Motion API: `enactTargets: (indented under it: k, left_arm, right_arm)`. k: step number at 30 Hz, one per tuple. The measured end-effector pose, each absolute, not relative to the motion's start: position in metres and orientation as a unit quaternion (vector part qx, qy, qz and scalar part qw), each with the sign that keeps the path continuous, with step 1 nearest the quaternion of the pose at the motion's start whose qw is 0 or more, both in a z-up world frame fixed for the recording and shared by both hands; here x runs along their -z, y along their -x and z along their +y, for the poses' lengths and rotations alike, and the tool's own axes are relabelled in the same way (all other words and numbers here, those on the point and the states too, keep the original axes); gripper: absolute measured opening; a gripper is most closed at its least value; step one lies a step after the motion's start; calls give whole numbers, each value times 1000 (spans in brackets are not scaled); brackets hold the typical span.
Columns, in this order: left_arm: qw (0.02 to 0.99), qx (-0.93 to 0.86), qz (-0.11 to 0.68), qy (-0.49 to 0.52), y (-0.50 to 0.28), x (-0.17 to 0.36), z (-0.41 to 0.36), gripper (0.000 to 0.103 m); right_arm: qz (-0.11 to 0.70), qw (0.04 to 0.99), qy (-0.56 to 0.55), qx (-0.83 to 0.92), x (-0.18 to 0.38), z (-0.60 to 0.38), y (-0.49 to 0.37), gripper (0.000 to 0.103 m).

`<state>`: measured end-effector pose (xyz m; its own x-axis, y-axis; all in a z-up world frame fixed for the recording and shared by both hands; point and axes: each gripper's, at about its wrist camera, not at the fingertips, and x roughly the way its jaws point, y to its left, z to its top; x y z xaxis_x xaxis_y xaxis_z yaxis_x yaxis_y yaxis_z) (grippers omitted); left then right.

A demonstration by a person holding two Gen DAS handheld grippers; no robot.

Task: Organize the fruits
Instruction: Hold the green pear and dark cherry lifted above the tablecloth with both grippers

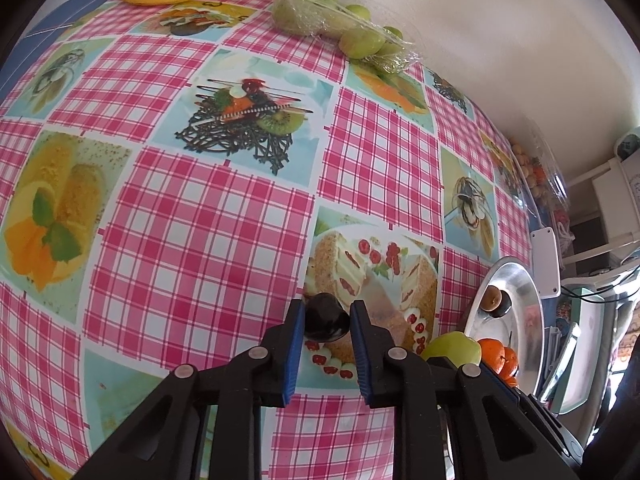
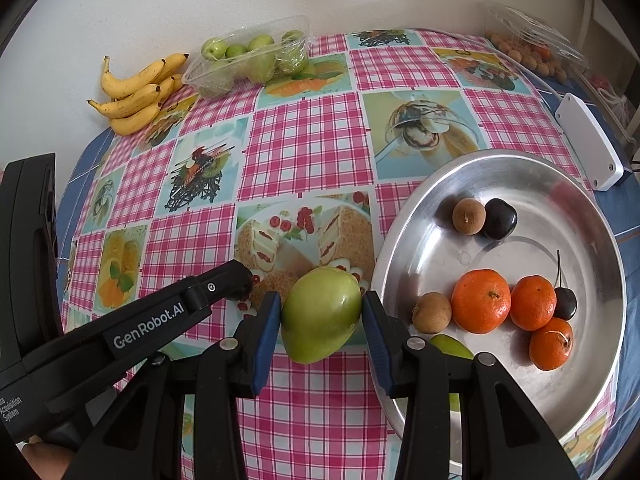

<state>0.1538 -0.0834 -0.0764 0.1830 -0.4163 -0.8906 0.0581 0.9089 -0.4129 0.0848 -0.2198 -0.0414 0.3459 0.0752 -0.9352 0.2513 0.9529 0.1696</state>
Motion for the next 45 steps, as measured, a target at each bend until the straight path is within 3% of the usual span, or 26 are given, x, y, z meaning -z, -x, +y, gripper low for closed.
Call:
enactTargets:
  k: [23, 45]
  left_arm:
    - [762, 149, 604, 182, -157, 55, -60, 23]
    - [737, 120, 644, 166, -156, 76, -56, 26]
  right_arm:
    - [544, 824, -147, 51, 17, -222, -82, 43]
    - [557, 816, -149, 46, 24, -221, -83, 43]
